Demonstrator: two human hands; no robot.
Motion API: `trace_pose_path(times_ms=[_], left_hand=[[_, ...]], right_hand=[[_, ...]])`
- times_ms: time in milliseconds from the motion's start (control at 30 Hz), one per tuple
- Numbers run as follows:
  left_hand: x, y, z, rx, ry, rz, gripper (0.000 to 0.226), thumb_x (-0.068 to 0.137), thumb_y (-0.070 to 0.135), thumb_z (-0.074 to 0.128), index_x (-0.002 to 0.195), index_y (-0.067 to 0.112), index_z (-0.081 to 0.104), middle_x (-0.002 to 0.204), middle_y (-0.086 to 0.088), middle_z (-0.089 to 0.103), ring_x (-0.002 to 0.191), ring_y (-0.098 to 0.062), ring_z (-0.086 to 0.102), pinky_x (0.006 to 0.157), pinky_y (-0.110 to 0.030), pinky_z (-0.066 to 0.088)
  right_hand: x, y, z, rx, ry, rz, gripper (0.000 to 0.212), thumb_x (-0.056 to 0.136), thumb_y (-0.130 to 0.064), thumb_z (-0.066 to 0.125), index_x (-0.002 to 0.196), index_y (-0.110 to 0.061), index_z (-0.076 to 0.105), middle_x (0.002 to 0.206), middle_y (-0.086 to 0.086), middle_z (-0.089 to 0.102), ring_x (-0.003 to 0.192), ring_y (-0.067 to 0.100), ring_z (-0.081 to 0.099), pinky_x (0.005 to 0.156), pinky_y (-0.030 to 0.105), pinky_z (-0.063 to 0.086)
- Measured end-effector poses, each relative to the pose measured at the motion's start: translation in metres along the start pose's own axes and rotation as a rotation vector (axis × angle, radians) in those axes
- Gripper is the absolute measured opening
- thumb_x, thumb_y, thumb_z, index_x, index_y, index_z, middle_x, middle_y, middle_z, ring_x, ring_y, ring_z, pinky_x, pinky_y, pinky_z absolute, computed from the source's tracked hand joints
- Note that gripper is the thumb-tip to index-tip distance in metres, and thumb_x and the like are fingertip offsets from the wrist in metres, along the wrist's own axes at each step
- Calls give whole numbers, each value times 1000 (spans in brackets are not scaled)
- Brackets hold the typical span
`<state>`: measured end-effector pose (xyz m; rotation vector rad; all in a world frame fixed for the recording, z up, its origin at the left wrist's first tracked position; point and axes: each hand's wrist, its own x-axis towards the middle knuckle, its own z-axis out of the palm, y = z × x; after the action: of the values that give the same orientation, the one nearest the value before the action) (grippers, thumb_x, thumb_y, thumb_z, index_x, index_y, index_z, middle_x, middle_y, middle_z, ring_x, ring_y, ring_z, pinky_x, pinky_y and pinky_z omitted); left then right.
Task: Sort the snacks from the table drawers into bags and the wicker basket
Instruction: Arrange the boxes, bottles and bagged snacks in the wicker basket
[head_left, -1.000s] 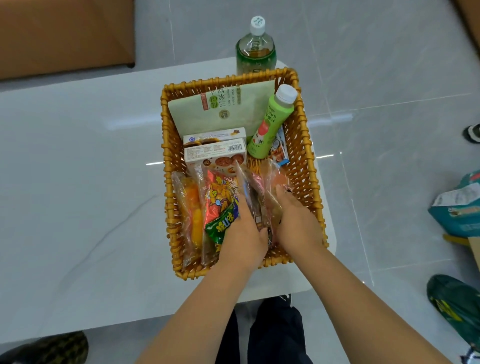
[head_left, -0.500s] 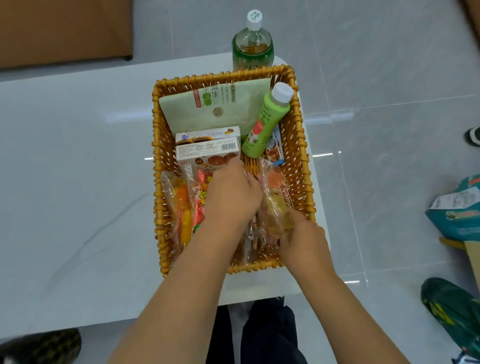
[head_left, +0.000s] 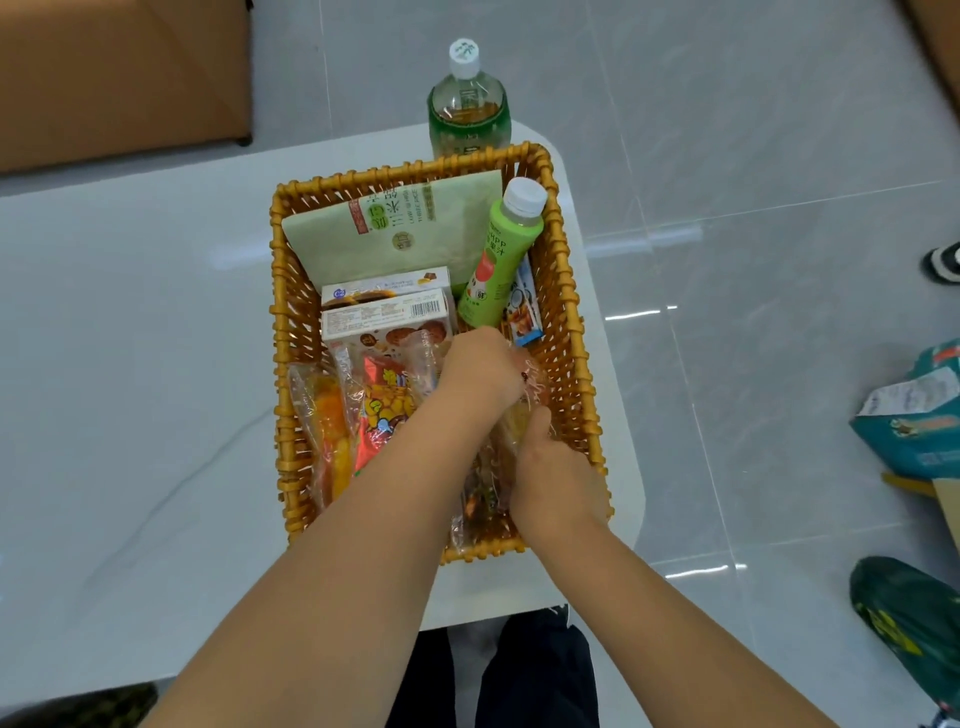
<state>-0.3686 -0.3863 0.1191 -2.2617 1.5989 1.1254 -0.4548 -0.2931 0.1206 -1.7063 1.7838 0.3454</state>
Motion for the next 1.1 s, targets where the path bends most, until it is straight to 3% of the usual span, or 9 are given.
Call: trace_pose_path(times_ms=[133,233,333,433,533,733,867,967,1100], left_hand=[[4,0,-4,-3,-103,-21,11,91,1,52,81,2,57,81,-15,57,80,-24,58,60,-26,40],[7,-4,-7,16,-172,-22,27,91,1,47,66,8,47,68,-9,46,58,-16,44,47,-23,33],[10,-5,-19,-101,-154,-60,20,89,13,54,70,7,53,70,-11,57,62,-23,56,53,-25,42],[15,-8,-48,-178,135,2,7,88,18,60,87,11,63,87,-8,63,75,-21,62,58,-24,41],[26,-17,-80,-342,445,49,30,89,10,55,117,14,64,90,0,66,73,-13,62,64,-25,51],[53,-62,-115,-200,721,241,38,86,1,53,121,13,59,124,-6,59,118,-21,53,94,-26,40],[83,-93,-140,16,521,341,49,89,-1,49,136,13,48,133,-10,55,124,-28,48,104,-42,42],[103,-104,-164,228,233,317,38,97,12,41,132,18,52,117,-12,64,101,-31,58,83,-38,47],[114,-109,-191,272,12,453,37,100,36,40,134,25,49,88,1,62,72,-13,53,64,-31,37]], right_hand=[[-1,3,0,-47,-17,-87,53,86,-6,63,127,-12,31,101,6,67,86,25,67,59,28,42],[0,4,-3,-18,-46,-125,50,87,-8,61,128,-13,33,99,6,66,84,25,67,58,29,42],[-3,11,-18,105,-66,-154,36,91,-20,56,124,-18,41,95,3,64,78,22,62,61,29,45],[-3,19,-45,322,-10,-144,16,93,-27,53,108,-23,48,90,-4,61,77,14,59,65,29,50],[19,13,-77,556,100,-105,28,91,-27,60,113,-29,44,88,-14,55,81,7,59,71,25,52],[86,-46,-121,613,127,-184,30,86,-18,61,115,-25,53,100,-11,58,93,10,57,75,23,48],[124,-97,-110,328,161,-321,37,87,-11,62,122,-18,54,119,1,56,108,19,55,86,33,51],[150,-121,-84,-65,-6,-459,44,85,-11,64,127,-12,52,128,7,45,119,27,46,90,38,49],[164,-124,-63,-237,-149,-490,70,80,-20,70,141,-17,35,138,9,31,131,29,28,93,42,47]])
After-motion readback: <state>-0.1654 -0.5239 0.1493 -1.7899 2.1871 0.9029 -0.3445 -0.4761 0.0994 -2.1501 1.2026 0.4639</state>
